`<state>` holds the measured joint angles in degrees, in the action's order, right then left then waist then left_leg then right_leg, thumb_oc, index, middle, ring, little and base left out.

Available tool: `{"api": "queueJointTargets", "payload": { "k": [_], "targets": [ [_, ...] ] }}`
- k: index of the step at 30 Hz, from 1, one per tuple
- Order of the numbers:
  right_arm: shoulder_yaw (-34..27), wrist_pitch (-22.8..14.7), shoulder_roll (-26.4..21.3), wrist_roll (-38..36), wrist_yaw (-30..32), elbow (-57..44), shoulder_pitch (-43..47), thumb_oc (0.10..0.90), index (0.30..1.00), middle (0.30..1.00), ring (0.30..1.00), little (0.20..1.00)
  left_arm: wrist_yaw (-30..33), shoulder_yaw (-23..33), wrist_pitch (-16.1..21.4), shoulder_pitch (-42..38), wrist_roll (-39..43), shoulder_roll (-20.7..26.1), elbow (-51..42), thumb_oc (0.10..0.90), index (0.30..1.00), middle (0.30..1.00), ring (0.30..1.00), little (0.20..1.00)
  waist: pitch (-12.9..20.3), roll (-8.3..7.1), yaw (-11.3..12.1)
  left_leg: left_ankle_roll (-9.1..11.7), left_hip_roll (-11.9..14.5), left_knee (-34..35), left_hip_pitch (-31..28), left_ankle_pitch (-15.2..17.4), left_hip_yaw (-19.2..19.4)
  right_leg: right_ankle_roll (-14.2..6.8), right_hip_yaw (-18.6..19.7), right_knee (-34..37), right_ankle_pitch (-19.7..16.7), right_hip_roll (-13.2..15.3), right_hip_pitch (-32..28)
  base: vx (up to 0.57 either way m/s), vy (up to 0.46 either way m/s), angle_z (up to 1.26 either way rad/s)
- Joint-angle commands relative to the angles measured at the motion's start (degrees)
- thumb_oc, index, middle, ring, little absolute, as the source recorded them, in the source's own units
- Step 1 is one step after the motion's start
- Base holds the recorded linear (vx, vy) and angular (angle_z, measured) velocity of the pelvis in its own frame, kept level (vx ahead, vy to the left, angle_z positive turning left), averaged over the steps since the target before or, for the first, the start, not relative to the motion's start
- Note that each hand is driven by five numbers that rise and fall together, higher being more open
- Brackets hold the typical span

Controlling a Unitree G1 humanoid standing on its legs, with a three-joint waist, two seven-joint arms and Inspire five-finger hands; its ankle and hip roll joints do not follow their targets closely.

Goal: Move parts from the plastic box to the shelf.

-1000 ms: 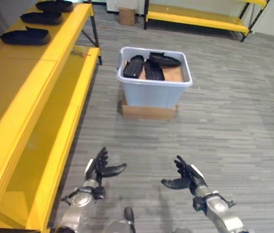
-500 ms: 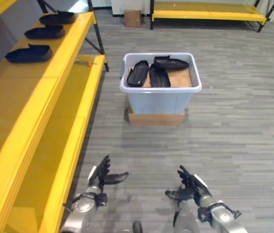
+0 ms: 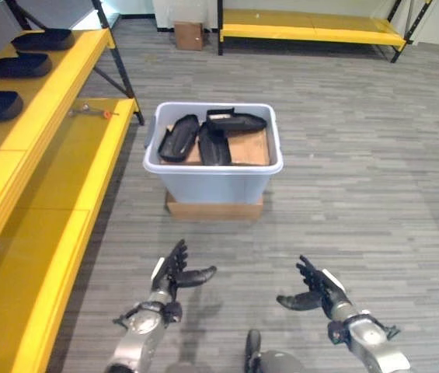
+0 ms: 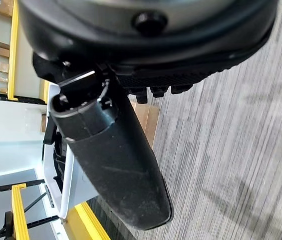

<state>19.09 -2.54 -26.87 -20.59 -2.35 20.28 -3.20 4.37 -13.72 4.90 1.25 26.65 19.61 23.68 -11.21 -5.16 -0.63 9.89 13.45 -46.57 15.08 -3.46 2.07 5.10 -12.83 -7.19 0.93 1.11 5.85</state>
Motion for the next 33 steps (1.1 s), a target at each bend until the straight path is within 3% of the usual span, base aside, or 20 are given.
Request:
{"api": "queueJointTargets", "payload": {
  "k": [1,2,4,5,7,10,14,16,18,19,21,23,24,27,29,30,31,33],
  "targets": [
    [-1.50,-4.96,-1.59,-2.16,1.09,-6.17,0.81,0.900,1.000,1.000,1.000,1.000,0.16,-0.19,4.39,-2.87,0.36,3.04,-6.53,0.900,1.000,1.000,1.000,1.000,-1.81,0.00,1.17,-4.62,-3.06,15.16,0.32,-2.87,3.83,-6.79,1.84,2.60,0.35,2.88,-1.12,0.23,-0.045,0.31],
    [-1.52,-5.17,-1.63,-2.14,1.03,-5.95,0.79,0.900,1.000,1.000,1.000,1.000,0.15,-0.29,4.50,-2.79,0.24,3.23,-6.43,0.900,1.000,1.000,1.000,1.000,-1.78,-0.03,1.38,-4.84,-2.64,19.60,0.77,-2.91,4.14,-7.00,1.91,2.92,0.80,2.59,-1.61,0.28,0.018,0.20],
    [-1.50,-5.46,-1.45,-1.85,1.09,-5.37,0.67,0.900,1.000,1.000,1.000,1.000,0.31,-0.20,4.52,-2.47,-0.12,3.35,-5.93,0.900,1.000,1.000,1.000,1.000,-1.26,0.53,1.96,-4.92,-1.91,34.80,1.00,-5.33,3.85,-7.44,1.96,3.39,1.95,1.83,-2.78,0.43,0.136,-0.16],
    [-0.97,-5.51,-1.32,-1.17,0.82,-3.77,1.00,0.900,1.000,1.000,1.000,1.000,0.47,0.51,4.65,-2.21,-0.07,3.18,-5.31,0.900,1.000,1.000,1.000,1.000,-0.76,1.89,3.30,-2.87,-0.44,48.16,1.08,-12.16,0.72,-7.62,2.71,3.86,3.61,0.03,-5.26,0.45,0.163,-0.23],
    [-0.59,-5.52,-1.30,-1.03,0.75,-3.36,1.39,0.900,1.000,1.000,1.000,1.000,0.46,0.82,4.55,-2.21,0.92,2.89,-4.98,0.900,1.000,1.000,1.000,1.000,-0.63,2.02,3.62,-2.33,-0.23,50.38,0.72,-13.18,-0.16,-7.71,3.11,3.89,4.16,-0.26,-6.17,0.35,0.127,-0.44],
    [-0.30,-5.02,-0.85,-1.17,-0.03,-3.28,0.91,0.900,1.000,1.000,1.000,1.000,0.34,1.19,4.83,-2.30,1.21,3.11,-4.92,0.900,1.000,1.000,1.000,1.000,0.69,1.93,3.38,-2.37,0.70,50.29,-0.71,-13.15,3.36,-7.94,3.48,3.34,6.12,-0.43,-8.67,0.40,0.160,-0.63],
    [-0.06,-4.68,0.15,-1.16,-0.19,-3.77,0.96,0.900,1.000,1.000,1.000,1.000,0.52,0.76,5.12,-2.59,0.50,4.16,-5.88,0.900,1.000,1.000,1.000,1.000,1.44,0.63,4.02,-4.06,-1.60,44.62,0.87,-10.15,5.01,-8.47,3.50,1.34,7.89,1.55,-10.60,0.33,0.175,-0.15],
    [-0.06,-4.50,0.39,-1.15,-0.37,-3.75,1.36,0.900,1.000,1.000,1.000,1.000,0.43,0.33,5.14,-2.63,0.42,4.55,-6.14,0.900,1.000,1.000,1.000,1.000,1.79,-0.09,4.25,-5.76,-3.97,39.74,2.41,-6.56,5.10,-9.78,3.70,-0.42,7.46,3.39,-10.65,0.31,0.242,0.13],
    [-0.19,-4.20,1.12,-0.44,-0.77,-4.29,1.24,0.900,1.000,1.000,1.000,1.000,0.32,0.11,4.78,-1.96,0.32,5.07,-6.92,0.900,1.000,1.000,1.000,1.000,2.32,-0.39,4.06,-7.99,-7.20,39.05,0.84,-3.13,5.75,-12.10,4.67,-6.85,3.69,5.68,-8.54,0.45,0.389,0.05],
    [-0.09,-4.15,1.58,-0.10,-0.72,-4.39,1.70,0.900,1.000,1.000,1.000,1.000,0.65,0.06,4.60,-1.97,0.01,5.56,-7.30,0.900,1.000,1.000,1.000,1.000,2.00,-0.21,3.66,-9.69,-8.91,39.15,-0.46,-1.07,6.12,-13.74,5.76,-14.77,-2.17,6.82,-4.73,0.30,0.336,-0.04],
    [0.12,-4.11,1.80,0.65,-0.83,-4.25,1.96,0.900,1.000,1.000,1.000,1.000,0.80,-0.20,4.57,-2.00,-0.32,5.83,-7.61,0.900,1.000,1.000,1.000,1.000,1.17,0.51,2.98,-11.04,-10.20,39.30,-2.21,0.20,6.20,-14.59,6.63,-21.64,-7.03,7.31,-1.38,0.22,0.267,0.02],
    [0.24,-4.12,1.74,0.92,-0.93,-4.22,2.03,0.900,1.000,1.000,1.000,1.000,0.77,-0.50,4.68,-2.26,-0.40,5.99,-7.49,0.900,1.000,1.000,1.000,1.000,0.68,1.23,2.56,-11.55,-10.54,39.59,-3.33,0.62,6.04,-14.69,7.04,-24.39,-8.76,7.14,0.06,0.16,0.161,0.18],
    [0.14,-3.91,1.99,1.26,-1.05,-4.21,1.64,0.900,1.000,1.000,1.000,1.000,0.57,-0.73,4.66,-2.18,-0.70,6.11,-7.74,0.900,1.000,1.000,1.000,1.000,-0.20,2.43,1.77,-12.55,-11.08,39.75,-4.84,1.66,5.35,-14.53,8.08,-29.35,-9.59,6.12,2.79,0.14,0.115,0.34],
    [-0.05,-4.09,1.92,1.05,-1.01,-4.29,1.14,0.900,1.000,1.000,1.000,1.000,0.15,-0.78,4.75,-1.86,-0.83,6.05,-7.71,0.900,1.000,1.000,1.000,1.000,-0.33,3.27,1.06,-12.97,-12.02,40.88,-6.75,2.19,4.99,-13.15,9.05,-28.33,-7.18,5.82,5.94,0.21,0.134,0.28],
    [-0.16,-4.19,1.80,0.69,-0.65,-4.56,0.98,0.900,1.000,1.000,1.000,1.000,-0.20,-0.94,4.92,-1.95,-0.36,5.93,-7.18,0.900,1.000,1.000,1.000,1.000,-0.62,4.29,0.60,-12.53,-12.30,41.96,-8.56,2.83,5.18,-11.97,7.70,-21.21,-3.55,7.62,8.52,0.22,0.097,-0.01],
    [-0.16,-4.20,1.79,0.69,-0.64,-4.56,0.97,0.900,1.000,1.000,1.000,1.000,-0.21,-0.95,4.93,-1.94,-0.36,5.92,-7.16,0.900,1.000,1.000,1.000,1.000,-0.72,4.31,0.50,-12.50,-12.30,41.98,-8.72,2.89,5.07,-11.96,7.57,-21.18,-3.45,7.64,8.30,0.23,-0.035,-0.04],
    [-0.42,-4.15,1.69,0.76,-0.48,-4.45,1.13,0.900,1.000,1.000,1.000,1.000,-0.31,-0.50,4.99,-1.74,-0.16,5.64,-6.65,0.900,1.000,1.000,1.000,1.000,-0.85,3.75,0.07,-11.52,-12.72,42.42,-10.25,3.82,5.01,-12.74,6.63,-6.82,-4.26,9.69,9.28,0.18,-0.049,0.09],
    [-0.41,-4.15,1.69,0.76,-0.48,-4.45,1.13,0.900,1.000,1.000,1.000,1.000,-0.32,-0.50,4.99,-1.74,-0.16,5.63,-6.65,0.900,1.000,1.000,1.000,1.000,-1.07,3.91,-0.04,-11.49,-12.59,42.46,-10.56,3.88,4.85,-12.74,6.38,-6.29,-4.46,9.55,8.65,0.12,-0.038,-0.02]
  ]
}}
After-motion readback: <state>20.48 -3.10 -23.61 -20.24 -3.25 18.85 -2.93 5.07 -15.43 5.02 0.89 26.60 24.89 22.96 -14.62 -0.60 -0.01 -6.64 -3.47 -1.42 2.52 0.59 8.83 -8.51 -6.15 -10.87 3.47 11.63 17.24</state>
